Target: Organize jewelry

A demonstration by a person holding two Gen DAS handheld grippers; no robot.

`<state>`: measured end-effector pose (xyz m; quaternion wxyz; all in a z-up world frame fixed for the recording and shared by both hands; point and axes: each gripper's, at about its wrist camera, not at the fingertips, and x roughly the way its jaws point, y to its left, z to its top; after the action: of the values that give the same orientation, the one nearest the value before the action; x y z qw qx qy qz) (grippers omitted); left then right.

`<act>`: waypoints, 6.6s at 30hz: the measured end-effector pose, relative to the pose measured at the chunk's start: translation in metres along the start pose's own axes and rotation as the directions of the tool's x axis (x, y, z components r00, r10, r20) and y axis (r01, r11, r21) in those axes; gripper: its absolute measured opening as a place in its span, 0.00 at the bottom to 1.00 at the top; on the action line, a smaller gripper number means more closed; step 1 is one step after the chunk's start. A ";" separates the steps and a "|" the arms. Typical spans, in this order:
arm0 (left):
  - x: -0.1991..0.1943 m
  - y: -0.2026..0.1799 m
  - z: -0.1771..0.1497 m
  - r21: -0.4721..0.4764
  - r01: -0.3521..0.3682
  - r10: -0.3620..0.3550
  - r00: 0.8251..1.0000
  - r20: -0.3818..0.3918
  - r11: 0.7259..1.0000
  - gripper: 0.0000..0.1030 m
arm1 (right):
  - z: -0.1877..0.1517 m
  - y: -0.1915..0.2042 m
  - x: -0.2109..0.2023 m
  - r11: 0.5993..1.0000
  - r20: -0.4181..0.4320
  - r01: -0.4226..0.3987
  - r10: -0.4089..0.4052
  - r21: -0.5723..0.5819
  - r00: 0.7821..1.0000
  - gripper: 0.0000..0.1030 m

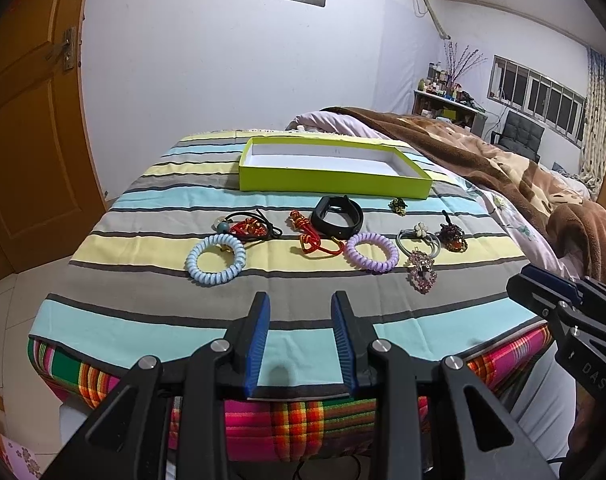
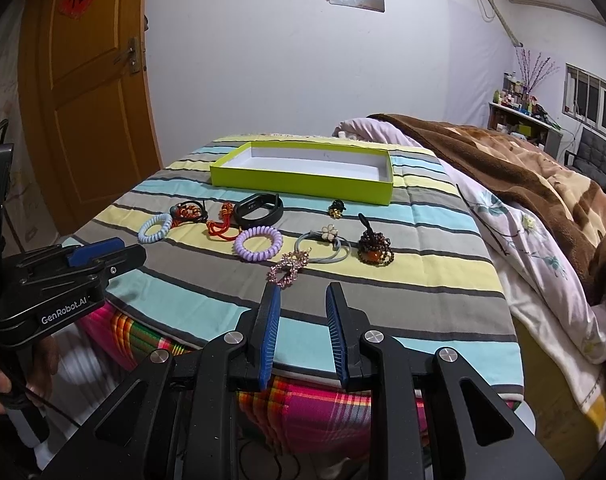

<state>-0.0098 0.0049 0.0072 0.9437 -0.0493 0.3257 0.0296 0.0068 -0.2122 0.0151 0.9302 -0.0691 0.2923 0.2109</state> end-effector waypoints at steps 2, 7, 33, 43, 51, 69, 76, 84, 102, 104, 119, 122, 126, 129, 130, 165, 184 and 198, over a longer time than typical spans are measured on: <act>0.000 0.000 0.000 0.001 -0.003 0.003 1.000 0.002 1.000 0.32 | 0.000 0.000 0.000 1.000 0.000 0.000 0.000 0.000 1.000 0.24; -0.001 -0.002 -0.001 0.002 -0.008 0.008 1.000 0.003 1.000 0.32 | 0.000 0.000 0.000 1.000 -0.002 -0.001 0.001 0.000 1.000 0.24; 0.001 -0.003 -0.005 0.005 -0.023 0.023 1.000 -0.001 1.000 0.32 | -0.001 0.000 0.001 1.000 -0.005 -0.003 0.003 0.001 1.000 0.24; 0.004 -0.002 -0.005 0.006 -0.024 0.024 1.000 -0.005 1.000 0.32 | -0.001 -0.001 0.002 1.000 -0.004 -0.002 0.002 0.001 1.000 0.24; 0.014 0.005 0.001 -0.006 -0.026 0.026 0.999 -0.019 1.000 0.32 | 0.001 -0.007 0.013 1.000 -0.012 0.009 -0.008 0.015 1.000 0.24; 0.062 0.063 0.028 -0.089 -0.164 0.158 0.985 -0.064 0.982 0.33 | 0.029 -0.043 0.068 0.999 -0.050 0.044 -0.043 0.010 0.998 0.24; 0.080 0.071 0.027 -0.098 -0.194 0.183 0.977 -0.113 0.976 0.33 | 0.038 -0.058 0.091 0.998 -0.081 0.055 -0.053 0.023 0.995 0.46; 0.086 0.071 0.027 -0.075 -0.207 0.197 0.973 -0.121 0.976 0.33 | 0.041 -0.068 0.118 0.998 -0.173 0.044 -0.034 0.053 0.984 0.46; 0.080 0.072 0.026 -0.067 -0.155 0.147 0.983 -0.110 0.986 0.09 | 0.036 -0.072 0.110 0.996 -0.194 0.041 -0.024 0.082 0.981 0.24; 0.075 0.072 0.026 -0.073 -0.148 0.140 0.985 -0.106 0.986 0.09 | 0.036 -0.071 0.103 0.996 -0.185 0.039 -0.023 0.084 0.982 0.24; 0.043 0.044 0.051 -0.040 -0.057 0.056 0.998 -0.026 0.998 0.09 | 0.057 -0.057 0.064 0.997 -0.084 0.000 0.006 0.072 0.996 0.24; 0.046 0.039 0.063 -0.027 -0.040 0.040 0.999 -0.005 0.999 0.09 | 0.066 -0.055 0.065 0.998 -0.072 -0.011 0.016 0.061 0.997 0.24; 0.056 0.034 0.080 -0.018 -0.017 0.018 1.000 0.011 1.000 0.09 | 0.078 -0.055 0.074 0.998 -0.061 -0.015 0.018 0.054 0.998 0.24; 0.064 0.030 0.094 -0.006 -0.010 0.010 1.000 0.023 1.000 0.09 | 0.087 -0.055 0.081 0.999 -0.052 -0.012 0.015 0.043 0.999 0.24; 0.067 0.028 0.099 0.003 -0.015 0.015 1.000 0.026 1.000 0.09 | 0.091 -0.055 0.083 0.999 -0.049 -0.011 0.013 0.037 0.999 0.24; 0.240 0.045 0.185 0.056 -0.033 0.037 0.995 -0.089 0.998 0.09 | 0.172 -0.102 0.274 0.999 -0.195 0.006 0.003 0.049 0.981 0.24; 0.236 0.048 0.183 0.054 -0.014 0.020 0.993 -0.117 0.998 0.21 | 0.171 -0.100 0.264 0.999 -0.180 0.020 -0.012 0.046 0.984 0.43; 0.140 0.039 0.162 0.033 0.020 -0.020 1.000 -0.009 0.999 0.22 | 0.155 -0.077 0.163 0.999 -0.051 -0.004 0.006 0.039 0.999 0.43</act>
<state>0.1957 0.0646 0.0446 0.9432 -0.0371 0.3297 0.0146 0.2402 -0.1853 0.0490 0.9231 -0.0558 0.3201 0.2058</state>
